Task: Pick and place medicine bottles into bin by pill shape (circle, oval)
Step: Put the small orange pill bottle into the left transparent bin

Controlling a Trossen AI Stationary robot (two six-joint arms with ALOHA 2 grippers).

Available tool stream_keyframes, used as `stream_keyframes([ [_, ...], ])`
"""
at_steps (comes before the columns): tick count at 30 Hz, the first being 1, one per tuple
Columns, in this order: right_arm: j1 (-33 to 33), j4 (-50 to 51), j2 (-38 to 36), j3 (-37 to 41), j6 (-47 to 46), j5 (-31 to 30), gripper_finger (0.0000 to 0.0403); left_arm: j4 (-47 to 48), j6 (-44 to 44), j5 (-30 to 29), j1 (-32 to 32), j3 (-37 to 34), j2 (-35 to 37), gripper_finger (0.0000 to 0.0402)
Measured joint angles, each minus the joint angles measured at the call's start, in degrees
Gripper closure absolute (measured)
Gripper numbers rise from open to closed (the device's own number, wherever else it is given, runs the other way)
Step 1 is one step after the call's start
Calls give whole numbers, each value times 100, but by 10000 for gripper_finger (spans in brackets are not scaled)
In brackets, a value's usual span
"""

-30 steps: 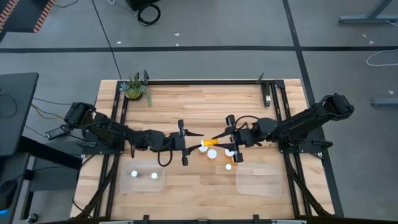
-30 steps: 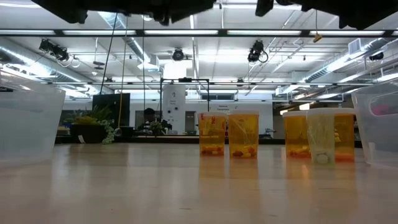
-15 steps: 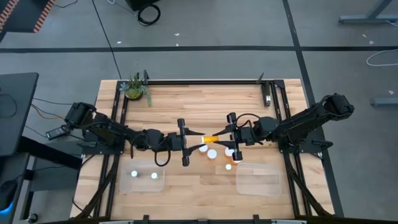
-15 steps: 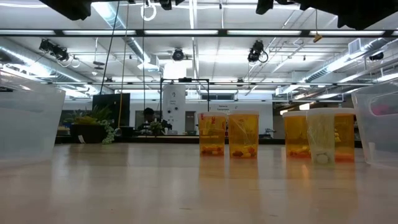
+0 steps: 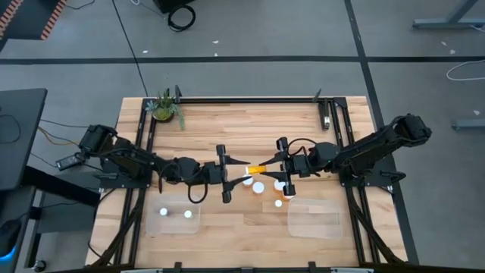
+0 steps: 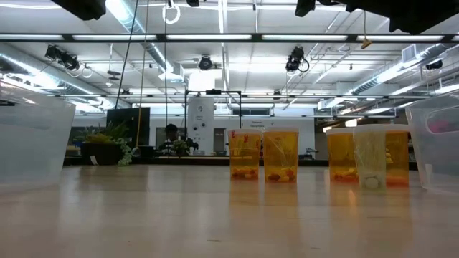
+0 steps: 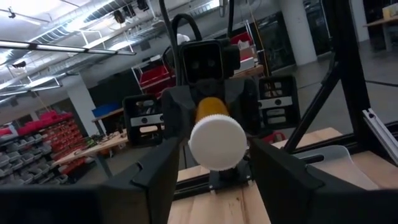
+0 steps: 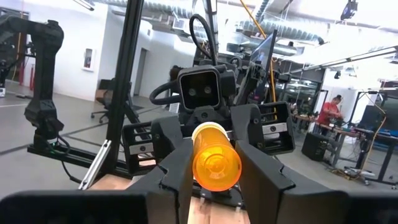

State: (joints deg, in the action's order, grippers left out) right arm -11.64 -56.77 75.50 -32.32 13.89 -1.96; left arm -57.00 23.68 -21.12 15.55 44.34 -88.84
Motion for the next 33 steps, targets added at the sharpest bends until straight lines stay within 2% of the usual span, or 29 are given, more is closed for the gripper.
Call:
stream_keyframes([
  [6, 0, 28, 0, 0, 7, 0, 281, -13, -107, 188, -59, 0, 0, 212],
  [13, 2, 57, 2, -2, 64, -58, 281, 70, -168, 197, -131, 80, -4, 211],
  [22, 2, 109, 2, -2, 65, -103, 281, 1362, -277, 197, -129, 686, -4, 212],
  [33, 0, 117, 2, -2, 68, -103, 281, 1360, -204, 197, -129, 688, -4, 239],
])
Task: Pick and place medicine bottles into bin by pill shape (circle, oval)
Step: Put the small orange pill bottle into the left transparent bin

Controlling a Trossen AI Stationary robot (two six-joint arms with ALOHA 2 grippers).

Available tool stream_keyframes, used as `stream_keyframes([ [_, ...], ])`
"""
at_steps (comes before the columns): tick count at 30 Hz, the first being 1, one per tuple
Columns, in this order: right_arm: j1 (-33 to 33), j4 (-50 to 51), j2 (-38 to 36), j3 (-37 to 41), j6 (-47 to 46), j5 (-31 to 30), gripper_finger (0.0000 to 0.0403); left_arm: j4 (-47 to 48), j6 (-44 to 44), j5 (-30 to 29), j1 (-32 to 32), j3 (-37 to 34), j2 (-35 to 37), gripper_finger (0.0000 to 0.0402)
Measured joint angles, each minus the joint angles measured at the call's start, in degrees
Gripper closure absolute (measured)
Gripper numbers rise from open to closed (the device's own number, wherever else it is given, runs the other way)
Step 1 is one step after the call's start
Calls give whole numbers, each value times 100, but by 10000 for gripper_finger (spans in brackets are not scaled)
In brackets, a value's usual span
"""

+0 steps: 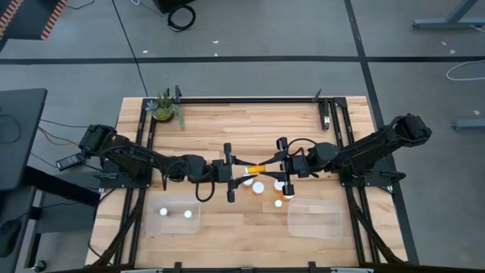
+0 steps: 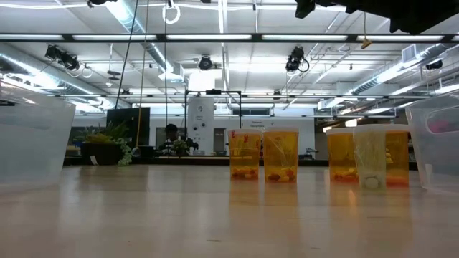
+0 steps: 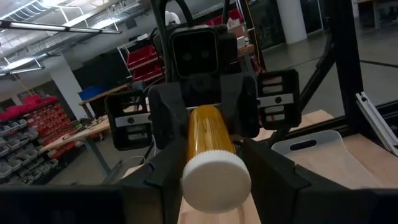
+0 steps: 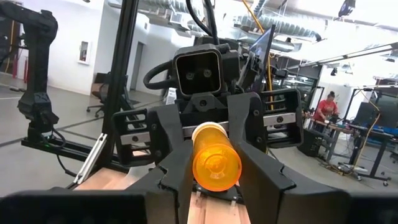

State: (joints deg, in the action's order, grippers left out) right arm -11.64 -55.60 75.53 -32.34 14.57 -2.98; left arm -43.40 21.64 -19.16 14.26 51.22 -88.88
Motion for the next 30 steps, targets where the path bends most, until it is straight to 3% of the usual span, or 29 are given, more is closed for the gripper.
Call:
stream_keyframes([
  [11, 0, 27, 0, 0, 5, -2, 280, -11, -32, -9, -22, -2, 0, 286],
  [30, -2, 299, 0, 0, 68, 44, 277, 306, -181, -8, -28, -2, 4, 281],
])
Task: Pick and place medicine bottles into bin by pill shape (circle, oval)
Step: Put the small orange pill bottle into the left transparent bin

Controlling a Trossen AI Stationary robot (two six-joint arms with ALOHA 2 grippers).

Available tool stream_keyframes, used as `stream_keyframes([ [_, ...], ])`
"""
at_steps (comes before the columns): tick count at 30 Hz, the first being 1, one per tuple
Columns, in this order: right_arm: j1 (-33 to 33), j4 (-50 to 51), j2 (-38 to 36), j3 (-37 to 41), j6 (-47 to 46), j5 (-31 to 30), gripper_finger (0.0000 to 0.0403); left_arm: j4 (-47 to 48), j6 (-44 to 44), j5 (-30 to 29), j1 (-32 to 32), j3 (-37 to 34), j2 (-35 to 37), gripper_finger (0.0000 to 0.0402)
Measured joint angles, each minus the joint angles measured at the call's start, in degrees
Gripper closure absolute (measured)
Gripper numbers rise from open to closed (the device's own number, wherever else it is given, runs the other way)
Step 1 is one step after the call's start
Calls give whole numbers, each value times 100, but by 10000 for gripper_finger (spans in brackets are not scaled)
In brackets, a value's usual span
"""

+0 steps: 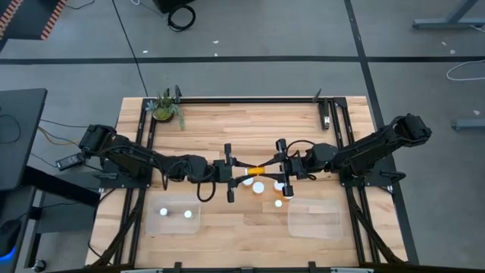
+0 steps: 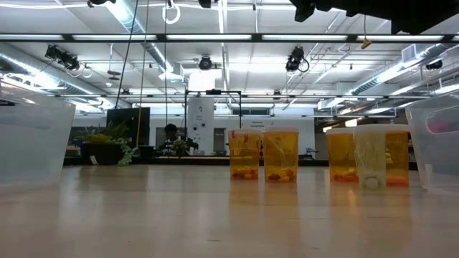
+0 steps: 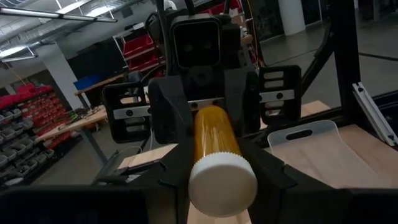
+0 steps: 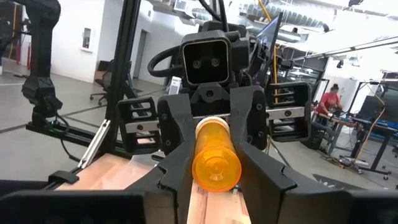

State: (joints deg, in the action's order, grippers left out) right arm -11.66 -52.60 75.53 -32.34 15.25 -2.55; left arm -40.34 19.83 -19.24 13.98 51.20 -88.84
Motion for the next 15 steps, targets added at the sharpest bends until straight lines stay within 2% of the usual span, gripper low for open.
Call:
stream_keyframes([
  [4, 1, 124, 0, -1, -28, 7, 254, 135, -25, 2, -4, -4, -9, 282],
  [11, 2, 216, 0, 0, -33, -68, 172, 352, -175, 2, -35, -7, -9, 281],
  [15, 0, 416, -38, -2, -42, -192, 143, 622, -435, 2, -29, -7, -9, 281],
])
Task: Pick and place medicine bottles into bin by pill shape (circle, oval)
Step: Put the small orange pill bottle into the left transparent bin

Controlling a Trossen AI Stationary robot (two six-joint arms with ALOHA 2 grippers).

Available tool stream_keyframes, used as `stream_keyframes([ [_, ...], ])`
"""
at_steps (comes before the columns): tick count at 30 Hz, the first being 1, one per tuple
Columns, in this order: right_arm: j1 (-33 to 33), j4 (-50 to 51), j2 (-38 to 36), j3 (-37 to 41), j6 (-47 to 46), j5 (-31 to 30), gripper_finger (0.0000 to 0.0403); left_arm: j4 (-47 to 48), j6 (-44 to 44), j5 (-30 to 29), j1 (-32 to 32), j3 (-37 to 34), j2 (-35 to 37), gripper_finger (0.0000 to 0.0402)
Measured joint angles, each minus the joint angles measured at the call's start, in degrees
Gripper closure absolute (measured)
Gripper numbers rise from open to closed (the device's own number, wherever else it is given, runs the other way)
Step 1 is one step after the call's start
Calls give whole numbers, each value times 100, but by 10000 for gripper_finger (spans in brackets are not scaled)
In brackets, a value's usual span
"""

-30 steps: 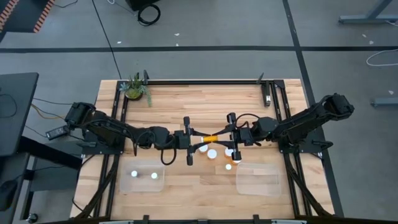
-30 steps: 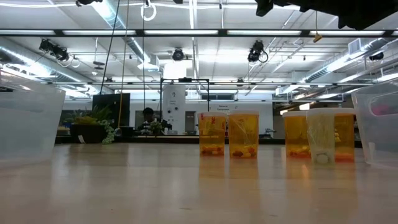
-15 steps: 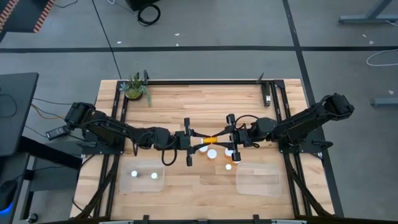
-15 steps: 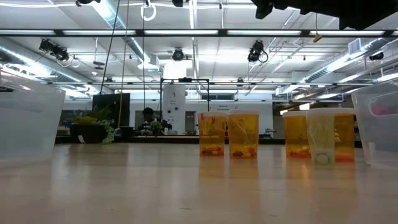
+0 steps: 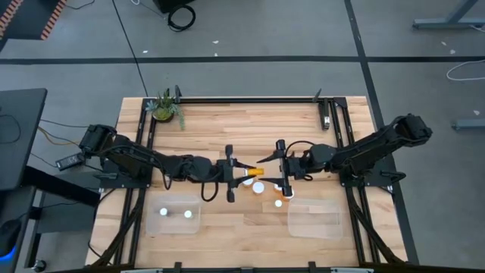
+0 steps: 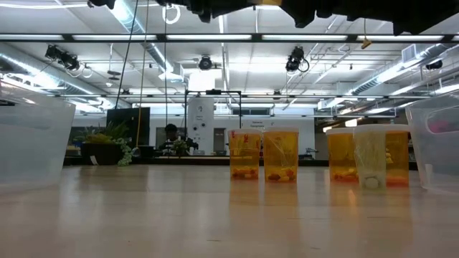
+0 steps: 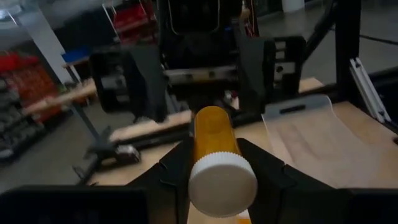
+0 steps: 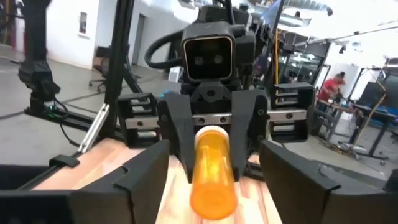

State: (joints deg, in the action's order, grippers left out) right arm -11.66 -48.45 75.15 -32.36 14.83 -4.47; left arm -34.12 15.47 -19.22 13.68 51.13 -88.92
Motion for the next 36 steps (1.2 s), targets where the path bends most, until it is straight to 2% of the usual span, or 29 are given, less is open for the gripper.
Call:
stream_keyframes([
  [6, 0, 671, -412, 0, -8, -236, 132, 860, -626, -1, 3, -2, 0, 284],
  [13, 2, 1719, -1036, 0, -470, -256, 132, 2102, -1679, 2, 46, 0, 2, 282],
  [19, 2, 2067, -1155, 0, -588, -256, 132, 3151, -2448, 18, 215, -2, 27, 283],
  [30, 0, 2195, -1125, 0, -712, -258, 132, 4011, -3910, 1185, 536, 4, 164, 286],
  [36, 2, 2204, -1125, 0, -699, -261, 132, 4631, -4447, 1416, 739, 58, 238, 281],
])
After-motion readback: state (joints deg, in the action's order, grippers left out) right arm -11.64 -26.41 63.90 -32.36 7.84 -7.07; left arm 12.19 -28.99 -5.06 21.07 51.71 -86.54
